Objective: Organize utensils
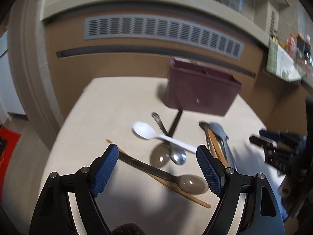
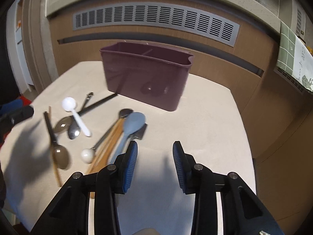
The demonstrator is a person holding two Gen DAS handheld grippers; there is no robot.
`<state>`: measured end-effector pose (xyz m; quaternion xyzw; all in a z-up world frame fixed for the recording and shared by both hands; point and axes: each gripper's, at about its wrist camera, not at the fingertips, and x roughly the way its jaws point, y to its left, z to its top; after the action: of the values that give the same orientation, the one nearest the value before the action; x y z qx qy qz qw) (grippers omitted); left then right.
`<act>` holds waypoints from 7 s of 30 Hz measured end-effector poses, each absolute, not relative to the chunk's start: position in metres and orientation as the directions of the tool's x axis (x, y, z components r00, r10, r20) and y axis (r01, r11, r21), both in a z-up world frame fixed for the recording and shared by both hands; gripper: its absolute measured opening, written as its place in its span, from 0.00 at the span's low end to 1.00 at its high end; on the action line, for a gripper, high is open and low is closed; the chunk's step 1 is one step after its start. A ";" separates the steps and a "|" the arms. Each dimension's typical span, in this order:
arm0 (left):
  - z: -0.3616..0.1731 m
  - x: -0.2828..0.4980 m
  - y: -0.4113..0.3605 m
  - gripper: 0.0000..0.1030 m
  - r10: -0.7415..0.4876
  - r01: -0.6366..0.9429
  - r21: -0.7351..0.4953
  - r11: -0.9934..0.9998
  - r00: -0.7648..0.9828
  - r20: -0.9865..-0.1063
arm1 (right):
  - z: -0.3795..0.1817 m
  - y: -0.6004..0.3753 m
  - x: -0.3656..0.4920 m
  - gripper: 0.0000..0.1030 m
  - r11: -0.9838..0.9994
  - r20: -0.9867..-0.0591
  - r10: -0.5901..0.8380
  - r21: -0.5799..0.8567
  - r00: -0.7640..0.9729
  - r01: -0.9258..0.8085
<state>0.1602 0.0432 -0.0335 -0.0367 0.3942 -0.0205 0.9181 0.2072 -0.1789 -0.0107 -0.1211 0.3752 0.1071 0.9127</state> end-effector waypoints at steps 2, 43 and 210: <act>-0.040 0.166 0.032 0.76 -0.099 0.050 -0.088 0.995 0.678 -0.728 | -0.014 -0.187 0.212 0.32 0.956 -0.713 0.089 -0.134 0.695 -0.260; -0.007 0.164 0.056 0.22 -0.188 0.084 -0.201 0.976 0.787 -0.588 | -0.036 -0.136 0.270 0.33 0.959 -0.800 0.215 0.065 0.561 -0.275; -0.062 0.266 0.082 0.31 -0.086 -0.258 -0.274 0.927 0.563 -0.822 | -0.022 -0.221 0.229 0.29 0.968 -0.556 0.251 0.137 0.793 -0.210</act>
<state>0.2663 0.0819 -0.0620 -0.1850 0.4645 0.0498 0.8646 0.2295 -0.2211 -0.0219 0.0339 0.2981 0.1217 0.9461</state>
